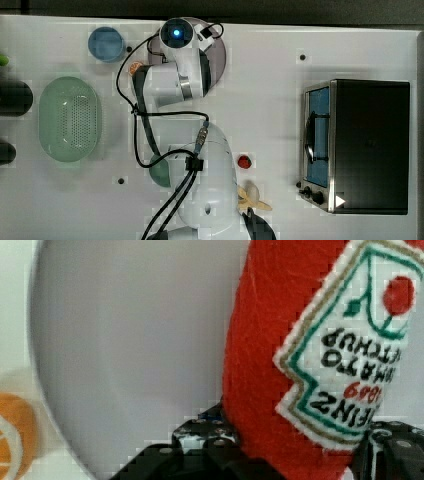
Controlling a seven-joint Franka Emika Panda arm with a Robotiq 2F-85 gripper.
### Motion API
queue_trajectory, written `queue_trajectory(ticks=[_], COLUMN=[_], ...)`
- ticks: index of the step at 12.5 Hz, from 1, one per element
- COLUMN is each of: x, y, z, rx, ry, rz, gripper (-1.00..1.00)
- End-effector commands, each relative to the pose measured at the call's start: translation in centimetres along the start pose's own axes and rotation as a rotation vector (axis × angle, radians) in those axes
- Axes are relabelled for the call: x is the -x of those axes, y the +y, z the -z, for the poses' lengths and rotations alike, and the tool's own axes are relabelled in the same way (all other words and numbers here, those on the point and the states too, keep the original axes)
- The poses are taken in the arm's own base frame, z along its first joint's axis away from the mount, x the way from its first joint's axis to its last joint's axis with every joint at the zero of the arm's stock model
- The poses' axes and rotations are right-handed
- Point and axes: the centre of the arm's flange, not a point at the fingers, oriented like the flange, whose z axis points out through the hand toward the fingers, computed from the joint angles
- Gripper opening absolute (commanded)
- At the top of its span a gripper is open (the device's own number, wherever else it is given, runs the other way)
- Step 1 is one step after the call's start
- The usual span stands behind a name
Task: Pick ketchup from plate and place it on table.
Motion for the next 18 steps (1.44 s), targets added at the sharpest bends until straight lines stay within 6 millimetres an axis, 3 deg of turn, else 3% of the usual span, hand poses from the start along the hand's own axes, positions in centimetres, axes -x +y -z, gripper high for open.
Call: queue_trajectory(ticks=[1, 6, 11, 14, 18], x=[-1.8, -3.4, -1.8, 0.9, 6.6], y=[1.5, 2.7, 5.4, 8.4, 12.0], z=[4.0, 13.3, 23.0, 26.0, 26.9], rx=[-0.005, 0.006, 0.032, -0.052, -0.034], ry=[0.082, 0.131, 0.114, 0.094, 0.049], rz=[-0.002, -0.033, -0.077, -0.176, -0.236], gripper=[0.19, 0.19, 0.19, 0.19, 0.19])
